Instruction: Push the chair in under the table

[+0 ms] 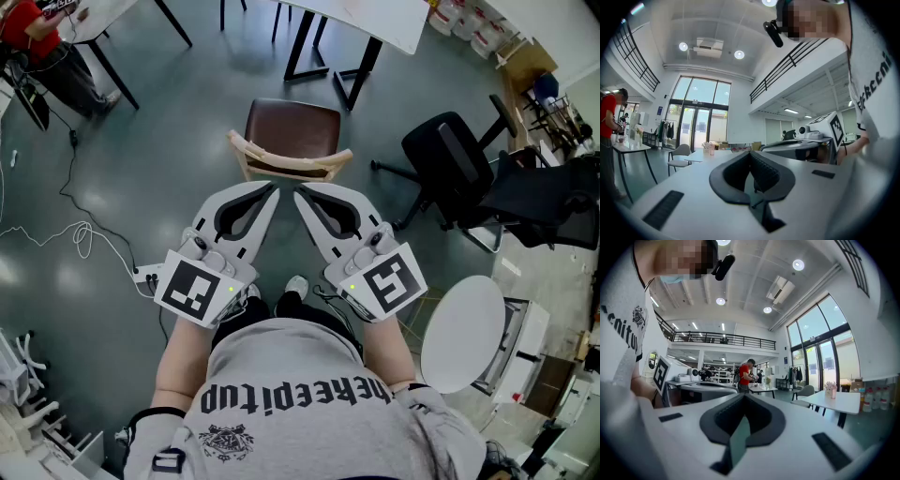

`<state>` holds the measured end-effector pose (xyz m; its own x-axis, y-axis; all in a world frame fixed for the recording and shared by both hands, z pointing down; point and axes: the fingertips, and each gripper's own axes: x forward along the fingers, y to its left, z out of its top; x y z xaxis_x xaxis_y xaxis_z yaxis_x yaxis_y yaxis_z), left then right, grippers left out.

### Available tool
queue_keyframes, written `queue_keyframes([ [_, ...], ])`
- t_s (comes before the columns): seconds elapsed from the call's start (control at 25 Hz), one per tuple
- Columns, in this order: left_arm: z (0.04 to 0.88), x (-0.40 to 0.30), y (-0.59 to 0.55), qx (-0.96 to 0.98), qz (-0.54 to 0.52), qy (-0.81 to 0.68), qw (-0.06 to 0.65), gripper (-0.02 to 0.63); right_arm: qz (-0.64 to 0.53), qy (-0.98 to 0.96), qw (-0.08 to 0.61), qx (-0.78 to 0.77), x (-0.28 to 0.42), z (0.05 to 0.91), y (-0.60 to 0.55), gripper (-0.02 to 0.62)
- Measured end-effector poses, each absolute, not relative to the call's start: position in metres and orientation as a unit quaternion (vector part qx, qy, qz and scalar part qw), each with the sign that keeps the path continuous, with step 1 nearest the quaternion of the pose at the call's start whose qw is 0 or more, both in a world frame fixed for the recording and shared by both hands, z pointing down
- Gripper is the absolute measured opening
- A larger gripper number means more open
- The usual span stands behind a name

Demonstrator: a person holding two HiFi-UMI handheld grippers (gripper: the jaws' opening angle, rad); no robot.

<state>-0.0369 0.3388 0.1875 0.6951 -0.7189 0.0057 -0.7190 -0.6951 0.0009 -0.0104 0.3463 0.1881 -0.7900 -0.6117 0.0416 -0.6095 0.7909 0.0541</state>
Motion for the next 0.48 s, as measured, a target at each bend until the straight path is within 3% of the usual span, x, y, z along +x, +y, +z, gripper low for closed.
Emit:
queue_keyframes([
  [0.48,0.190,-0.020,0.337,0.923,-0.002,-0.386,0.000,0.015,-0.028,-0.950,0.028,0.310,0.002,0.187,0.342,0.011],
])
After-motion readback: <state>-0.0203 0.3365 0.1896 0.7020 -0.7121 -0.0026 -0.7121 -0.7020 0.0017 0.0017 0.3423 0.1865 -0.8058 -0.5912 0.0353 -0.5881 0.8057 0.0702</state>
